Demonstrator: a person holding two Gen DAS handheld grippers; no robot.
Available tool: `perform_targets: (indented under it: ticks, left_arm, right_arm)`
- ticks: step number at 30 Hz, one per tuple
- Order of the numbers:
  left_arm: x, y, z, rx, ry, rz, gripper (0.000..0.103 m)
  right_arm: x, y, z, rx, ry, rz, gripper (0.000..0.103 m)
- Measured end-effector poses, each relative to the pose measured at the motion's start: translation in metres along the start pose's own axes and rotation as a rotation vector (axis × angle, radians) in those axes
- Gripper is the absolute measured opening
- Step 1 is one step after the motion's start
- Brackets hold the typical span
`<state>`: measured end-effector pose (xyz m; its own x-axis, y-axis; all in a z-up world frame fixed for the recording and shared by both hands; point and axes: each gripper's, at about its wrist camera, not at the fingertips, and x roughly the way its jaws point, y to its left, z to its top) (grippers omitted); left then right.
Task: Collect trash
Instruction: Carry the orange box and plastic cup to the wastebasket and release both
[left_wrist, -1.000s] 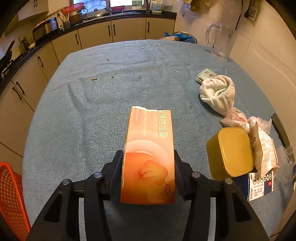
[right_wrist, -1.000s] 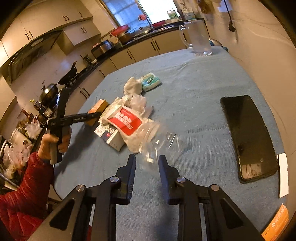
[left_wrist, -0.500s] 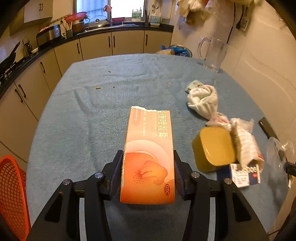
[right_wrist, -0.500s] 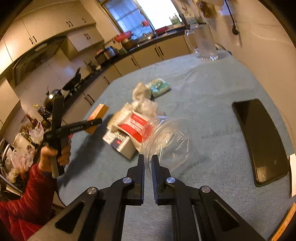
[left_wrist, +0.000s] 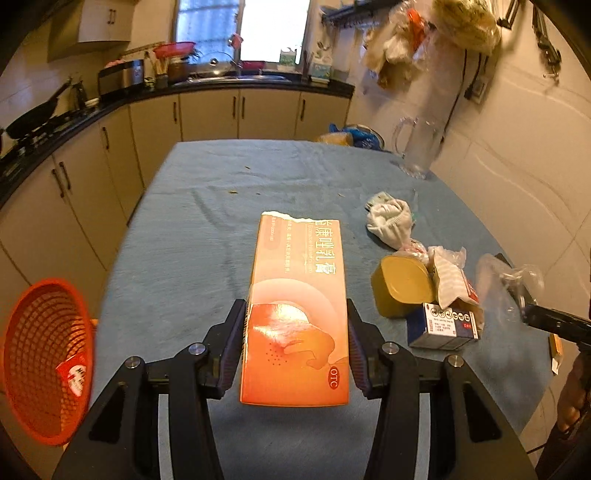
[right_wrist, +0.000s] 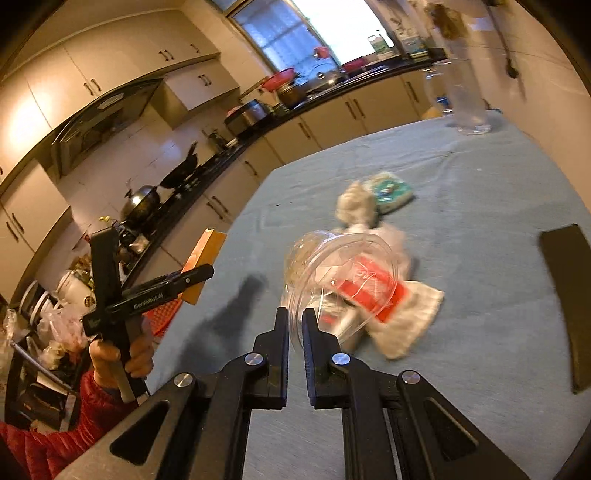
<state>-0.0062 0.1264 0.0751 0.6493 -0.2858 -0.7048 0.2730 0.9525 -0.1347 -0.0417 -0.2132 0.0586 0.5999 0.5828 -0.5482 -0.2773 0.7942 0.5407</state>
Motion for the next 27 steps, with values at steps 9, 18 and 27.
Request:
perform_targets:
  ticks: [9, 18, 27]
  left_arm:
    - [-0.057, 0.060, -0.026, -0.113, -0.068, 0.044, 0.049]
    - [-0.107, 0.133, -0.053, -0.214, -0.141, 0.188, 0.049]
    - [-0.115, 0.203, -0.076, -0.360, -0.142, 0.249, 0.049]
  right_arm:
    - [0.055, 0.052, 0.010, -0.048, 0.080, 0.085, 0.008]
    - [0.118, 0.127, 0.011, -0.117, 0.179, 0.196, 0.008]
    - [0.186, 0.196, 0.007, -0.152, 0.300, 0.286, 0.008]
